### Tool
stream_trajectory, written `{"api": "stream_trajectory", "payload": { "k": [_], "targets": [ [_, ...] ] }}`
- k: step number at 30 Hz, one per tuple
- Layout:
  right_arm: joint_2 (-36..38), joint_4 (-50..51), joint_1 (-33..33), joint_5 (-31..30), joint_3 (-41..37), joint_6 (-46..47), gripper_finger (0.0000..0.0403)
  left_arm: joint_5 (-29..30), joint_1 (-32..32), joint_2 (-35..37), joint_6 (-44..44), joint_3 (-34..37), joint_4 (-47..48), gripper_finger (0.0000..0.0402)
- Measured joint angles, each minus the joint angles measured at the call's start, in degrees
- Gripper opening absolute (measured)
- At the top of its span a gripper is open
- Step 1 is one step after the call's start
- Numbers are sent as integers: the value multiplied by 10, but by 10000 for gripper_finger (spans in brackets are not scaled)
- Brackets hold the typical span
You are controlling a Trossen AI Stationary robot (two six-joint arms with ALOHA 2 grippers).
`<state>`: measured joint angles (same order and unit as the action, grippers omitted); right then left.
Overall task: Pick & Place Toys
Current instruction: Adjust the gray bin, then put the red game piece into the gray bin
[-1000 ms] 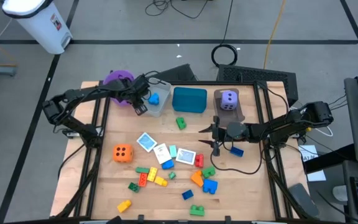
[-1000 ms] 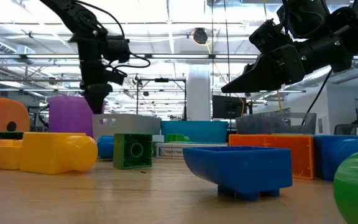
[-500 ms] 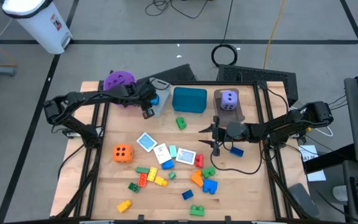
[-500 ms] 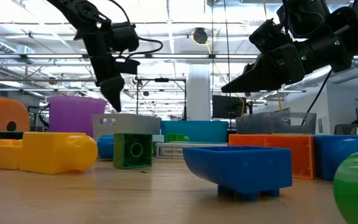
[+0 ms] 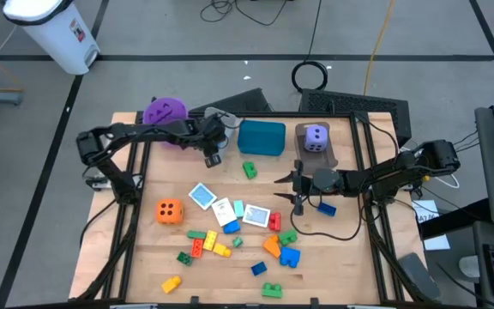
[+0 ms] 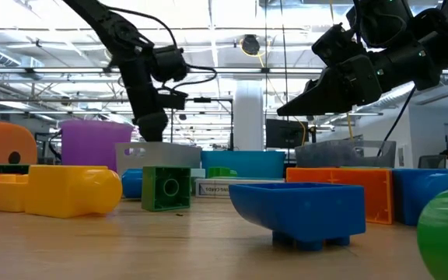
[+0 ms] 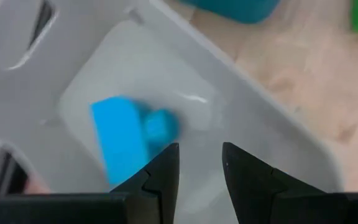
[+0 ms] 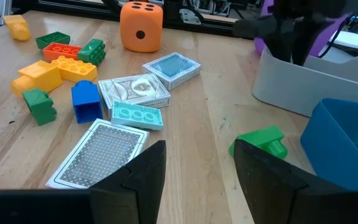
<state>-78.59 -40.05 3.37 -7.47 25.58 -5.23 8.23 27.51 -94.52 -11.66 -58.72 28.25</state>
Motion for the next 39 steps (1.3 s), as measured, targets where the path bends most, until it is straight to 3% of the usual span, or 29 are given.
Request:
{"api": "stream_trajectory", "payload": {
  "k": [7, 14, 21, 30, 35, 39],
  "targets": [
    [0, 0, 0, 0, 0, 0, 180, -65, -1, -19, 2, -50, -22, 129],
    [0, 0, 0, 0, 0, 0, 180, -93, -1, -19, 0, -77, -38, 129],
    [0, 0, 0, 0, 0, 0, 181, -49, -1, -19, -17, -77, -18, 129],
    [0, 0, 0, 0, 0, 0, 181, -69, -10, -20, -18, -77, 1, 129],
    [0, 0, 0, 0, 0, 0, 181, -19, -19, -19, -15, -77, 2, 129],
    [0, 0, 0, 0, 0, 0, 181, -56, -21, 12, 14, -77, 7, 129]
  ]
}}
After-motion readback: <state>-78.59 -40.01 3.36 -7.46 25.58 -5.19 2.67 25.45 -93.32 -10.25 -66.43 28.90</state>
